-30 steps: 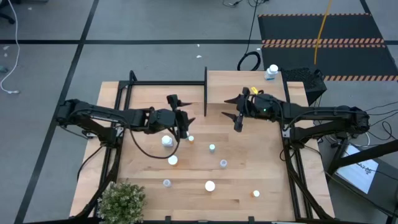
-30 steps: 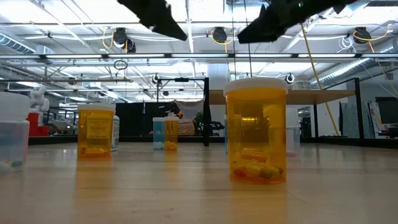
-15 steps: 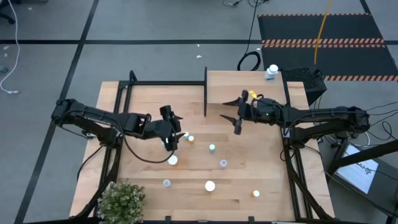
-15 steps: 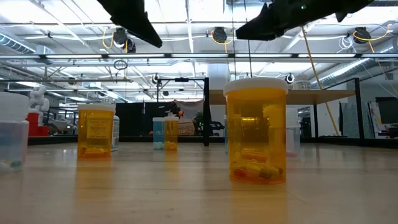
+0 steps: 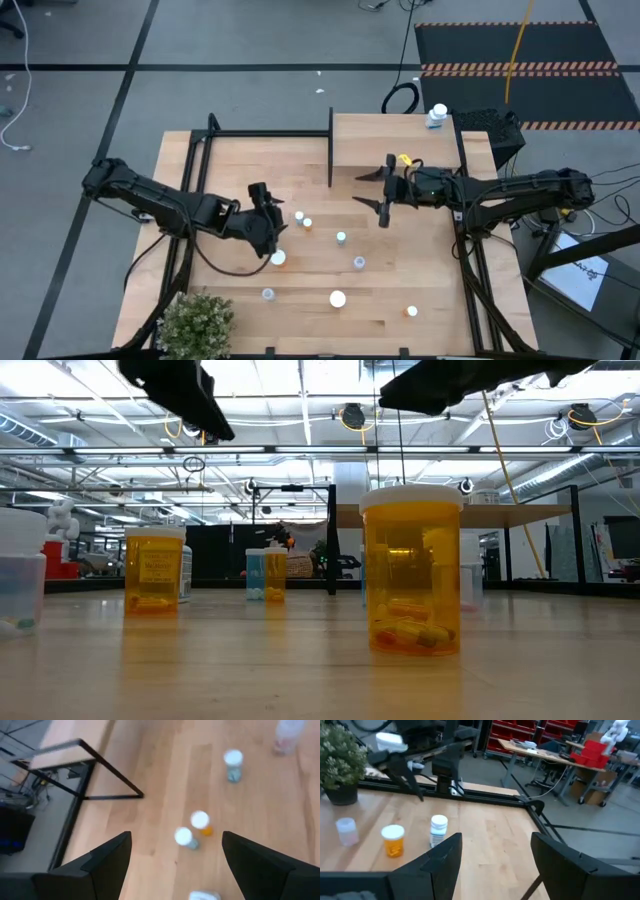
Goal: Pick and place medicine bottles onto shelf by color
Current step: Put the white pill bottle on the shelf aligned with the other white pill bottle
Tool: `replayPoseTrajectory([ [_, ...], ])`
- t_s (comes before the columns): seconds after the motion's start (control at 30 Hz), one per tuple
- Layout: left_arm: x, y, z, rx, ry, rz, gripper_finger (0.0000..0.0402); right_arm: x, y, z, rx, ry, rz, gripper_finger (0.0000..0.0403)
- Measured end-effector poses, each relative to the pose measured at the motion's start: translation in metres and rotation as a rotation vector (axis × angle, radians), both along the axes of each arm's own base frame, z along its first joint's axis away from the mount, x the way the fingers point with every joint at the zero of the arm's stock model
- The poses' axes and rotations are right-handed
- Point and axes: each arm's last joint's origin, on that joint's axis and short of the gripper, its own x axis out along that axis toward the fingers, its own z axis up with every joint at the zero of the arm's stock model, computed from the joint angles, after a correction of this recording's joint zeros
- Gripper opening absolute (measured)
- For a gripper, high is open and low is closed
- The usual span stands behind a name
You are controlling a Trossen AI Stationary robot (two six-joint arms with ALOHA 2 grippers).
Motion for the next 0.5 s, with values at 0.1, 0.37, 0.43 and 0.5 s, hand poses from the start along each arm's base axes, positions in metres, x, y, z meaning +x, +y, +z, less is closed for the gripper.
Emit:
replayPoseTrajectory([
  [0.1, -0.005, -0.002, -0.002, -0.006, -0.01, -0.006, 0.031, 0.0, 0.001, 0.0, 0.046, -0.008, -0.003, 0.0231],
  [0.37, -0.027, -0.005, -0.004, -0.042, -0.112, -0.048, 0.031, 0.0, 0.011, -0.001, 0.09, -0.003, 0.027, 0.0231],
  [0.43, -0.033, -0.004, -0.006, -0.055, -0.147, -0.049, 0.031, 0.0, 0.011, -0.001, 0.074, 0.0, 0.03, 0.0231],
  [0.5, -0.042, -0.001, -0.01, -0.065, -0.147, -0.041, 0.031, 0.0, 0.011, -0.001, 0.072, -0.003, 0.03, 0.0231],
])
